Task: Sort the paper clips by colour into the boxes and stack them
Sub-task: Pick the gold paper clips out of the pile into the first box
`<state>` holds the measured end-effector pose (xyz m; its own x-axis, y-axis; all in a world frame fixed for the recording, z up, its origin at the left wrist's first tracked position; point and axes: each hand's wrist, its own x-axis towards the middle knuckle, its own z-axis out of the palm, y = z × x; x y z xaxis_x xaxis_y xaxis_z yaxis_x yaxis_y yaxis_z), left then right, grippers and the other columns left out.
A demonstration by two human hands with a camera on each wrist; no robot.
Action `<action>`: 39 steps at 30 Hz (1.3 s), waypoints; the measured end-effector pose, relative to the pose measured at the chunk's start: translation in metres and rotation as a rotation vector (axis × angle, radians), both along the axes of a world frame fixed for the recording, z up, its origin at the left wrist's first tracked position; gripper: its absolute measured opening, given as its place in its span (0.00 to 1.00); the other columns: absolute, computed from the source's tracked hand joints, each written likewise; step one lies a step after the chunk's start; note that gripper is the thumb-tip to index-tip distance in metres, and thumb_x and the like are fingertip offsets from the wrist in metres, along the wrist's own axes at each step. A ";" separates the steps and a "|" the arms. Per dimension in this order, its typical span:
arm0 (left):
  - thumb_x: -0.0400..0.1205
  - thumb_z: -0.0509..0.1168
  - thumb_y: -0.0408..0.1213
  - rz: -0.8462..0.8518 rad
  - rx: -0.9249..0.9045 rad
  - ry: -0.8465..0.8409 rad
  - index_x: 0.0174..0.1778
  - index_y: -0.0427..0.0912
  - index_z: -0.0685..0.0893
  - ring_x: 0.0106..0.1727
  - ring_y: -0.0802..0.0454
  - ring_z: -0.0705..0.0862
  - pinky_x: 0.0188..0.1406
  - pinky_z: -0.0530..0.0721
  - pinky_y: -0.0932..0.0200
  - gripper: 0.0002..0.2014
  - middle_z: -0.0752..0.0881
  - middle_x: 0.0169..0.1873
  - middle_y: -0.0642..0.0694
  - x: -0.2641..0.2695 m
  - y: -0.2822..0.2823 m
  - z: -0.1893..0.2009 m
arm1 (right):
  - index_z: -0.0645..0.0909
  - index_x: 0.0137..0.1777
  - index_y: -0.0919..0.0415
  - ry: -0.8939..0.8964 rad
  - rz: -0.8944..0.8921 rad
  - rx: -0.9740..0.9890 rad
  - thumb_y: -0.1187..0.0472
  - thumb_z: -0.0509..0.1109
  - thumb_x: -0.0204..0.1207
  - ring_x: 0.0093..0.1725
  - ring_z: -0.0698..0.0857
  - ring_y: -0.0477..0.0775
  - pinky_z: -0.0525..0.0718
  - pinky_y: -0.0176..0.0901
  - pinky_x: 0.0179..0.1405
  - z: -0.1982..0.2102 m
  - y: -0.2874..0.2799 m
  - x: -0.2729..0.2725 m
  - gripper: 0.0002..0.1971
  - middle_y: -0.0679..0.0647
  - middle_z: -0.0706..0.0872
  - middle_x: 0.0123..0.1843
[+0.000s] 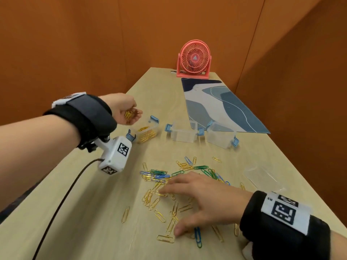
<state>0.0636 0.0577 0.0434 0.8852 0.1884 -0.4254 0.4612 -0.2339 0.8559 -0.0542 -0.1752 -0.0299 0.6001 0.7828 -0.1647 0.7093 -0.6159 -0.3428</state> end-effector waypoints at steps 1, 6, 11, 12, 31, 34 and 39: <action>0.88 0.47 0.36 0.026 -0.020 -0.012 0.42 0.33 0.76 0.33 0.52 0.74 0.34 0.76 0.62 0.16 0.76 0.34 0.41 0.005 -0.002 0.002 | 0.66 0.75 0.38 -0.010 0.010 -0.011 0.39 0.73 0.67 0.74 0.61 0.42 0.62 0.42 0.76 0.000 0.000 0.001 0.36 0.39 0.66 0.75; 0.89 0.44 0.41 -0.053 0.052 0.039 0.66 0.29 0.74 0.56 0.41 0.81 0.64 0.76 0.48 0.22 0.82 0.54 0.33 0.020 -0.013 -0.001 | 0.78 0.67 0.47 0.015 -0.024 0.056 0.48 0.73 0.72 0.68 0.68 0.44 0.67 0.37 0.70 -0.001 0.005 0.003 0.22 0.44 0.74 0.66; 0.89 0.49 0.40 -0.166 0.404 -0.130 0.69 0.32 0.76 0.64 0.41 0.80 0.62 0.79 0.49 0.20 0.81 0.65 0.37 0.011 -0.018 -0.002 | 0.83 0.60 0.54 0.022 -0.047 0.086 0.59 0.70 0.76 0.47 0.73 0.41 0.72 0.27 0.49 0.002 0.004 0.005 0.12 0.45 0.77 0.50; 0.87 0.54 0.40 -0.209 0.498 -0.195 0.64 0.34 0.79 0.55 0.44 0.84 0.52 0.84 0.53 0.17 0.85 0.57 0.39 0.003 -0.018 -0.003 | 0.84 0.58 0.56 0.010 -0.053 0.085 0.61 0.69 0.77 0.45 0.73 0.41 0.70 0.24 0.44 0.002 0.004 0.006 0.11 0.44 0.76 0.47; 0.59 0.82 0.52 -0.851 0.723 -0.192 0.54 0.55 0.78 0.38 0.62 0.79 0.34 0.74 0.75 0.30 0.79 0.40 0.62 -0.115 -0.030 -0.060 | 0.79 0.58 0.44 -0.028 -0.263 0.073 0.35 0.81 0.51 0.42 0.73 0.34 0.74 0.25 0.43 0.000 -0.028 -0.007 0.34 0.37 0.75 0.47; 0.54 0.84 0.54 -0.906 0.748 -0.110 0.64 0.57 0.71 0.42 0.65 0.76 0.37 0.73 0.77 0.43 0.74 0.47 0.64 -0.122 -0.022 -0.065 | 0.79 0.62 0.46 -0.026 -0.256 0.059 0.37 0.81 0.54 0.43 0.73 0.34 0.70 0.22 0.41 -0.003 -0.030 -0.007 0.35 0.38 0.73 0.48; 0.57 0.84 0.50 -0.979 0.631 -0.289 0.67 0.58 0.72 0.49 0.64 0.76 0.43 0.74 0.81 0.43 0.72 0.52 0.65 -0.130 -0.038 -0.080 | 0.82 0.62 0.47 -0.009 -0.237 0.066 0.45 0.76 0.68 0.38 0.74 0.39 0.77 0.33 0.48 -0.002 -0.019 -0.003 0.22 0.43 0.76 0.48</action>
